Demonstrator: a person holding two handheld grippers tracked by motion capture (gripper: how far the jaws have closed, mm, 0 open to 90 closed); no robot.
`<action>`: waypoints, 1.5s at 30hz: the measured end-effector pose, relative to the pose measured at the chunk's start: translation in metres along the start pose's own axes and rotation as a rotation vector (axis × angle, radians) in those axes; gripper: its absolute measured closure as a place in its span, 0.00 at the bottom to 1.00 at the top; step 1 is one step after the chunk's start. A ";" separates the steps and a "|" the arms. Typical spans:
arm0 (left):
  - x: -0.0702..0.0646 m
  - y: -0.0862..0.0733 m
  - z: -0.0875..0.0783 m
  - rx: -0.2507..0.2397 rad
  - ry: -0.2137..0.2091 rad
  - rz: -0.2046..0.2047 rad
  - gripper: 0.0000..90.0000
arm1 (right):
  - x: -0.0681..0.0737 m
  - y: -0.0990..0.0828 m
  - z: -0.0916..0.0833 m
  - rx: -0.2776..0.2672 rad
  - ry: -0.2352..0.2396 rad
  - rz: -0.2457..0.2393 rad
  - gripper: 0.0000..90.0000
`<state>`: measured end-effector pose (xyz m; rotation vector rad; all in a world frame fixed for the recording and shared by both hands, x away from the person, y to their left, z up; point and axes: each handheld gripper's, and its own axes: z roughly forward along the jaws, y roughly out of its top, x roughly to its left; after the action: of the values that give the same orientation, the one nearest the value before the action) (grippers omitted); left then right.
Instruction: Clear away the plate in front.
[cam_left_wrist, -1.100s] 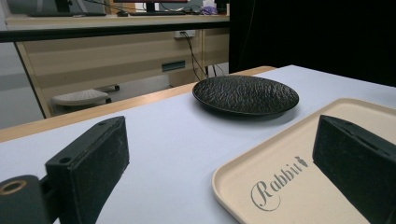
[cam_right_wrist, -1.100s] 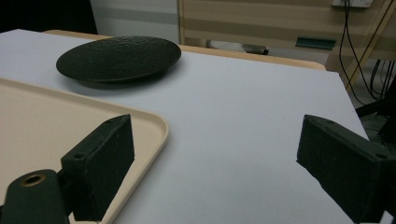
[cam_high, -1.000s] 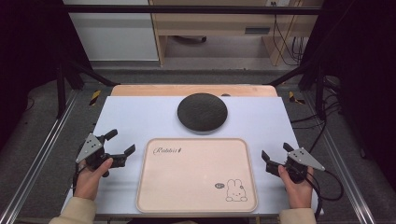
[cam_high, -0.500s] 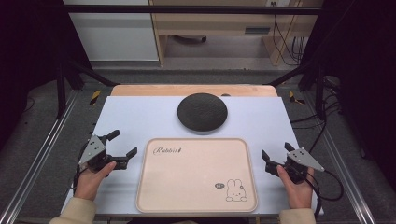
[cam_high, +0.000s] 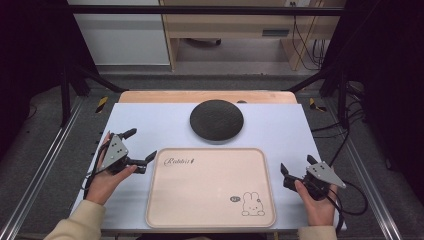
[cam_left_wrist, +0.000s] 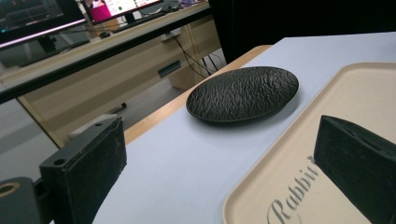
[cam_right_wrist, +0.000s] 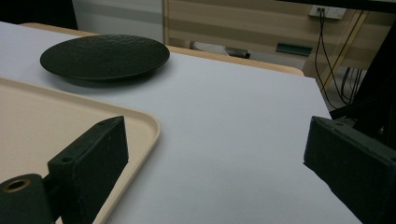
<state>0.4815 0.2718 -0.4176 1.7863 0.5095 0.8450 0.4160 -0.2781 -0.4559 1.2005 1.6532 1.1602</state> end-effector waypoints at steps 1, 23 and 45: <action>0.003 0.007 0.008 0.006 -0.026 0.004 0.03 | 0.000 0.000 0.000 0.001 0.004 0.004 0.07; -0.002 0.083 0.067 0.149 -0.179 0.450 0.04 | -0.005 -0.002 0.001 0.012 0.009 0.021 0.07; -0.014 0.069 0.122 0.213 -0.133 0.906 0.32 | -0.006 -0.003 0.002 0.018 0.000 0.023 0.07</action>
<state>0.5601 0.1601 -0.3830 2.2724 -0.3627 1.2887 0.4181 -0.2840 -0.4591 1.2339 1.6570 1.1615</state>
